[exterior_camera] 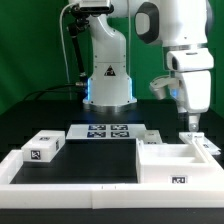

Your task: Assemble cabinet

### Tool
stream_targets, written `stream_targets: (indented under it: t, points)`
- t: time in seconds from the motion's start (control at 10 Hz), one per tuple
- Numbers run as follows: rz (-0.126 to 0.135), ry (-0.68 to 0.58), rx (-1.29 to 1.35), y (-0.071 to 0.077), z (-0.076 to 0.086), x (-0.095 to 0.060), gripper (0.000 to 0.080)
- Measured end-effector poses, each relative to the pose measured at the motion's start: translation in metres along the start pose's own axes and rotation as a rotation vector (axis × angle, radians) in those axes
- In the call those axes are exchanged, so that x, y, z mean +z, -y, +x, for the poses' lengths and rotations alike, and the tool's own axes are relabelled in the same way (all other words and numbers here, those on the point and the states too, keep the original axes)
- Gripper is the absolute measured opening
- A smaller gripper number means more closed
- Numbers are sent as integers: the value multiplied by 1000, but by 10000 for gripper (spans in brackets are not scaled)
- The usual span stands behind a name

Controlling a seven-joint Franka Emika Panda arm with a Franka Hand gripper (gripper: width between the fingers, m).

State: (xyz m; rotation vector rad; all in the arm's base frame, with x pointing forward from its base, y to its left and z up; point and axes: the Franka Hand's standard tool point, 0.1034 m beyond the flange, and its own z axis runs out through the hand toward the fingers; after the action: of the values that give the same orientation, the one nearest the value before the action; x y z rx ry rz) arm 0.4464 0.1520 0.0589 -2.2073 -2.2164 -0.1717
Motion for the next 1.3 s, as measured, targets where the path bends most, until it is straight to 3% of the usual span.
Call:
stream_targets:
  t: [0.2, 0.5, 0.7, 1.0, 1.3]
  points:
    - [14, 4, -61, 9, 16, 6, 797]
    - [13, 4, -53, 9, 13, 7, 797]
    - [9, -16, -76, 19, 20, 18, 797]
    - [41, -20, -74, 32, 20, 34, 797]
    - [56, -32, -62, 40, 20, 48, 797]
